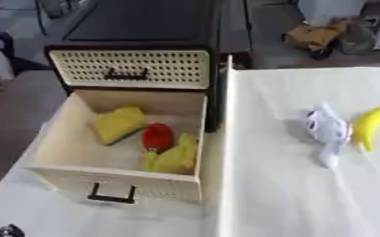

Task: Pick up objects from table and place into drawer.

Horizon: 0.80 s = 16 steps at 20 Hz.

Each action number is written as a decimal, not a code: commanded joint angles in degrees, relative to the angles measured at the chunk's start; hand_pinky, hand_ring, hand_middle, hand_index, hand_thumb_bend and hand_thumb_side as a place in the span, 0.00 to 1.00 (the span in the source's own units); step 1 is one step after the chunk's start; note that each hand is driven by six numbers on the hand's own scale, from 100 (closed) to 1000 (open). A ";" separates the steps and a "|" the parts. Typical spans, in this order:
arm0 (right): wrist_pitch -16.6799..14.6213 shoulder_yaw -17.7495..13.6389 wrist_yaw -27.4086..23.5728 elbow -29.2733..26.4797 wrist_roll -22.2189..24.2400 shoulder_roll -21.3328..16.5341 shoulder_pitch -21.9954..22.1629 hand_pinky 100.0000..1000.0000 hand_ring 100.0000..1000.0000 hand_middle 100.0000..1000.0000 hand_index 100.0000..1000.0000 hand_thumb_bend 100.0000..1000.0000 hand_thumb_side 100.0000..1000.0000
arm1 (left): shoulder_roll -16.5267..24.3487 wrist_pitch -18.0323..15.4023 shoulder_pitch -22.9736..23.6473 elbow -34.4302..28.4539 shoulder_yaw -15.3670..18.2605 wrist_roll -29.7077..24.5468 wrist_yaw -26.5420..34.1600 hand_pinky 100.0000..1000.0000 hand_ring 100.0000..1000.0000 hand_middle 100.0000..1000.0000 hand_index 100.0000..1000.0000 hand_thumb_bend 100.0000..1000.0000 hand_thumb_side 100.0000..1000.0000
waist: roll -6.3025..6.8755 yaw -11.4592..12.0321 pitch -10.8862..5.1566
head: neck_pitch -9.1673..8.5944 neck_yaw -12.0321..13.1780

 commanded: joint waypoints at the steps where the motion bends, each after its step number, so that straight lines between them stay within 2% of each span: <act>1: 0.55 -0.68 0.39 -0.90 0.24 -0.69 -0.35 0.69 0.81 0.57 0.67 0.16 1.00 | 2.19 0.15 -1.61 -0.75 0.43 2.76 -2.12 0.00 0.11 0.54 0.92 0.00 0.59 | -0.04 -0.08 -0.80 | -0.69 0.46; 9: 1.37 -0.77 0.60 -0.90 0.72 -0.10 0.05 0.69 0.82 0.56 0.67 0.17 1.00 | 2.08 1.24 -3.82 -0.75 0.48 8.03 -8.59 0.00 0.13 0.58 0.93 0.00 0.59 | 0.02 -0.40 -0.70 | -1.20 1.11; 16: 1.57 -1.10 0.65 -0.90 0.64 0.30 0.06 0.69 0.82 0.56 0.67 0.17 1.00 | 1.50 2.85 -4.88 -0.75 0.21 7.23 -9.91 0.00 0.14 0.63 0.95 0.00 0.59 | -0.15 -0.77 -0.43 | -1.82 1.69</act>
